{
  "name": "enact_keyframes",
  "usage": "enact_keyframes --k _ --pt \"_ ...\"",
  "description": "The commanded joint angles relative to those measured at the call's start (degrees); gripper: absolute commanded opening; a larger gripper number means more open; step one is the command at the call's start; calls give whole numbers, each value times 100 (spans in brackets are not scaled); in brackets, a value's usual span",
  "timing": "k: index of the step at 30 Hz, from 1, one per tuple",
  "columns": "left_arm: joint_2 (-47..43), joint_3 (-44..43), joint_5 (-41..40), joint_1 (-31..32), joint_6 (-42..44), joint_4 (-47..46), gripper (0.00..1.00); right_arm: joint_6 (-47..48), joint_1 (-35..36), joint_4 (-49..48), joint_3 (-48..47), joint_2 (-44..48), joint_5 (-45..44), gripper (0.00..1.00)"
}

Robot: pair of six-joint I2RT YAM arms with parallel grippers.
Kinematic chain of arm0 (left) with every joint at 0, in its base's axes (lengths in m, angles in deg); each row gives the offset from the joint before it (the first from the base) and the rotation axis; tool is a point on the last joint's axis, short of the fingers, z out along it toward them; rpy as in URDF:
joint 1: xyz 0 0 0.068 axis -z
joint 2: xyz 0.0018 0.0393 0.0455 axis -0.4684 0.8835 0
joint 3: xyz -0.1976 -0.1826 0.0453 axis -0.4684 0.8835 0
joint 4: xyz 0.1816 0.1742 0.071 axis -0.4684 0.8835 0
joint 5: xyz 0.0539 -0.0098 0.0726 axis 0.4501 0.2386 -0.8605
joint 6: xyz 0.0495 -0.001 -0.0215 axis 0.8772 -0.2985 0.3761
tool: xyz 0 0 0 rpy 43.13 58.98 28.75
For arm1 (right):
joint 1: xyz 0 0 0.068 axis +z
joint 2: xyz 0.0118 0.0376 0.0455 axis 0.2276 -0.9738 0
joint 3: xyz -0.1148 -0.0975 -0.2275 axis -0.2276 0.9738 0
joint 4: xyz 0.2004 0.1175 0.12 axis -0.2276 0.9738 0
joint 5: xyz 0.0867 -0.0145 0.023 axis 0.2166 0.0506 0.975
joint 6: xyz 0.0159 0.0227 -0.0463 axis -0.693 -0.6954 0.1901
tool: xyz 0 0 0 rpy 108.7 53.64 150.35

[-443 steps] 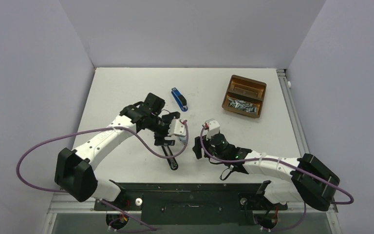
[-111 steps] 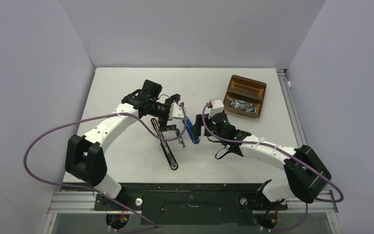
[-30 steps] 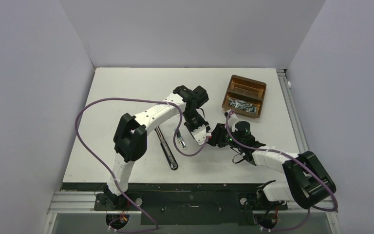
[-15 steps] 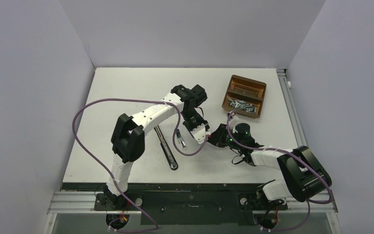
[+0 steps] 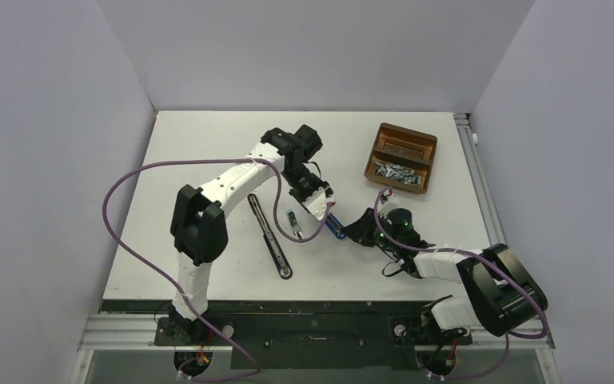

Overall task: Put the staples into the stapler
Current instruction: Open the stapler at the center of the board.

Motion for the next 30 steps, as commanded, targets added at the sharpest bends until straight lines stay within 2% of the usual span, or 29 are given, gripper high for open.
enact_keyframes --k 1,10,21,30 --pt "-199 -419 250 -406 -73 -341 0 359 50 493 194 18 -59 8" --pt "208 -800 120 -842 -273 -129 0 461 50 655 73 -402 84 9" --pt "1268 -2105 -96 -1312 -671 306 0 372 32 350 -56 -807 422 8" --pt "1713 -2444 -324 -1539 -776 275 0 355 6 196 -108 -1064 648 8"
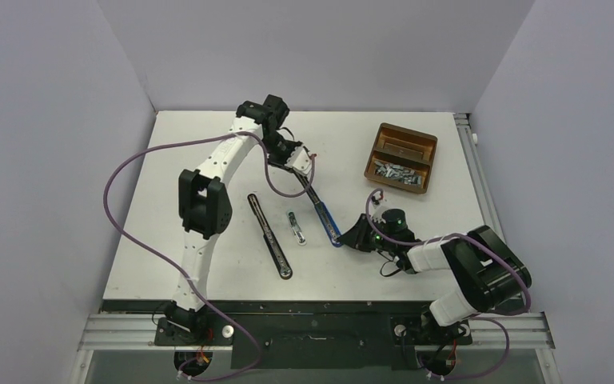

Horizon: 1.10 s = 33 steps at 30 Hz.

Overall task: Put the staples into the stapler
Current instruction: Open the stapler at the center of the board.

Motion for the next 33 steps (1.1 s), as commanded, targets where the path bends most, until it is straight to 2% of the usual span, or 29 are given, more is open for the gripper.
enact_keyframes --k 1,16,21,22,24,25,28,30,33 --pt "206 -268 -118 -57 -190 -193 0 223 12 243 -8 -247 242 9" --pt "566 113 -774 72 -729 -1465 0 218 12 240 -48 -352 419 9" --pt "549 668 -1704 272 -1597 -2728 3 207 12 263 -40 -311 429 9" --pt "563 692 -1888 281 -1954 -3070 3 203 12 290 -39 -296 422 9" --pt "644 444 -1949 180 -2464 -3163 6 201 12 306 -24 -267 429 8" --pt "662 283 -1880 106 -2729 -3133 11 198 12 311 -15 -253 421 8" --pt "505 154 -1561 -169 -3389 -3098 34 203 12 321 13 -240 413 9" --pt "189 363 -1351 -341 -3775 -3329 53 218 12 323 14 -266 420 8" --pt "-350 942 -886 -568 -4318 -3748 70 224 12 306 2 -303 442 8"
